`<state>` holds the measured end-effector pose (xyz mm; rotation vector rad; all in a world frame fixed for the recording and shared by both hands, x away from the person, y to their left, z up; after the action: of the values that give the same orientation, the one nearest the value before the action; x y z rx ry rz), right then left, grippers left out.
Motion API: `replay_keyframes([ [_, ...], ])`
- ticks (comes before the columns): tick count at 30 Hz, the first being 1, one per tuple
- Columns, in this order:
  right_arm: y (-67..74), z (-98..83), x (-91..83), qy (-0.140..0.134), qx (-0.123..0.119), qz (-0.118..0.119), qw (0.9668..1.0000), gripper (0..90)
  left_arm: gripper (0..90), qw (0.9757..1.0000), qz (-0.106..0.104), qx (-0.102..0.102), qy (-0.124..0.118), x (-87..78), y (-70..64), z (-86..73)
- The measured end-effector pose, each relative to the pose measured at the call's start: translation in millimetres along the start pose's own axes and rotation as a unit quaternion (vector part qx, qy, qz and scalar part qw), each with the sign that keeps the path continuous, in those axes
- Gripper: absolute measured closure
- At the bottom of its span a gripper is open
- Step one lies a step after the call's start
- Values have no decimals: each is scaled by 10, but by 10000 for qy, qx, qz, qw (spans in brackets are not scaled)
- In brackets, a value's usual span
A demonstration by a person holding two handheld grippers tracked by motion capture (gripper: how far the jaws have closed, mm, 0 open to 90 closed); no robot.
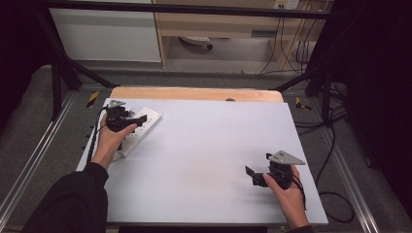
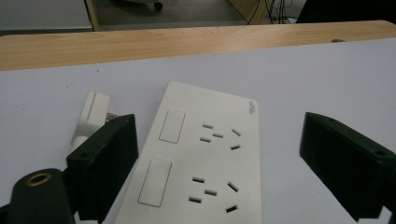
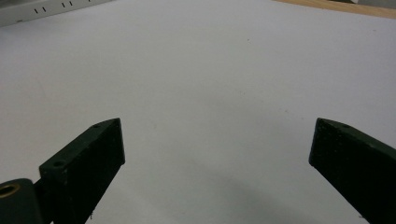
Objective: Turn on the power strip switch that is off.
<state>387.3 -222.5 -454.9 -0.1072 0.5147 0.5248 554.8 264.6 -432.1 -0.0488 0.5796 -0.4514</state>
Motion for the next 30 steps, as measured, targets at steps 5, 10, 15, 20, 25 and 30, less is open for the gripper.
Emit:
replay_keyframes([
  [5, -3, 0, 1, -4, 5, -4, 10000, 34, 81, 9999, -87, 19, -53, -15, -39, 15],
  [10, -1, 4, -3, -32, 27, 24, 10000, 25, 82, 9997, -161, 5, -161, -57, -71, 46],
  [15, 5, 4, -2, -41, -8, 53, 10000, 24, 81, 9996, -82, 169, -234, -119, -104, 74],
  [20, 5, 4, -3, -45, -8, 57, 10000, 23, 75, 9994, -142, 182, -268, -175, -133, 70],
  [25, 7, 1, 5, -17, -21, 48, 10000, 23, 74, 9992, -200, 201, -269, -235, -162, 64],
  [30, 14, 1, 7, -1, -8, 53, 10000, 23, 71, 9989, -247, 267, -295, -276, -206, 76],
])
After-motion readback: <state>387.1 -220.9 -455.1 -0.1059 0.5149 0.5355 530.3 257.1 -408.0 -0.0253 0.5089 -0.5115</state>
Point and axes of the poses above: each handheld gripper's, and its own axes: x roughly forward along the jaws, z roughly out of its top, y roughly to its left, the point moved 4 cm from there along x, roughly forward along the jaws, and after that the axes turned 2 degrees about -z, right-handed, at the moved point
